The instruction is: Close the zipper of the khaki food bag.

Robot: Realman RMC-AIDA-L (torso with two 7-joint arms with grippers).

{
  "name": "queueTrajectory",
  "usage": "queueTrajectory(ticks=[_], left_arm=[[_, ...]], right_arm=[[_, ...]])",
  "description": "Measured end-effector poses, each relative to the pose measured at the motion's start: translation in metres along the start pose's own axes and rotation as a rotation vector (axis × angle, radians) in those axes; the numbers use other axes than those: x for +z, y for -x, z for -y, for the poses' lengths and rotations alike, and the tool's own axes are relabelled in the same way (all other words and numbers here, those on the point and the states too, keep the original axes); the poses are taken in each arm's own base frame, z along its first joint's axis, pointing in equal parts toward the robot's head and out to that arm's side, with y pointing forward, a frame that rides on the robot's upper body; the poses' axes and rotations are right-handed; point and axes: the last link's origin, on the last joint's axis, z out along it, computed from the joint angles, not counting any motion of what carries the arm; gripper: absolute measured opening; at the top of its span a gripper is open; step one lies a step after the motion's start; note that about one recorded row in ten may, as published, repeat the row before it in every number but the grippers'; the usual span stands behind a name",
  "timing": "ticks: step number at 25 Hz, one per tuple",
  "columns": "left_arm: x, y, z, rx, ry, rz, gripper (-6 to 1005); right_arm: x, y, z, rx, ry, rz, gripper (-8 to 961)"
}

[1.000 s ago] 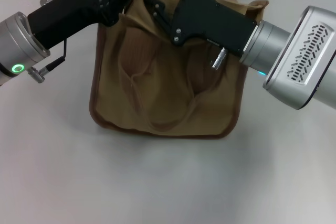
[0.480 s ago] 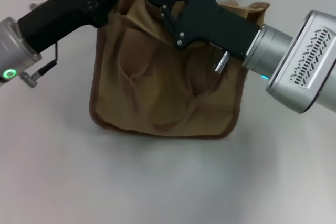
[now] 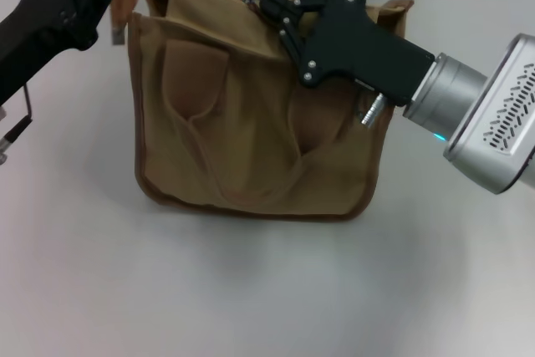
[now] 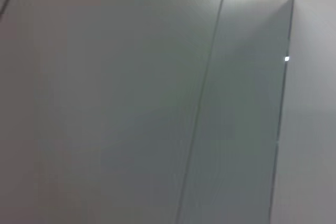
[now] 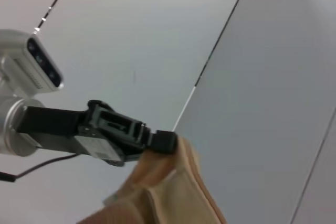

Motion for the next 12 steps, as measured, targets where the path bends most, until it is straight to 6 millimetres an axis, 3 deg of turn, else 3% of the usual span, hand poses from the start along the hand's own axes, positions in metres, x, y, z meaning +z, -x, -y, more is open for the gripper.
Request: queueTrajectory(ticks=[7,12], left_arm=[[-0.007,0.002,0.003,0.001,-0.036,0.004,43],[-0.008,0.003,0.004,0.000,-0.045,0.007,44]], right_arm=[[-0.031,-0.009,-0.001,0.042,-0.080,-0.035,15],[-0.066,-0.015,0.001,0.117,-0.150,-0.060,20]])
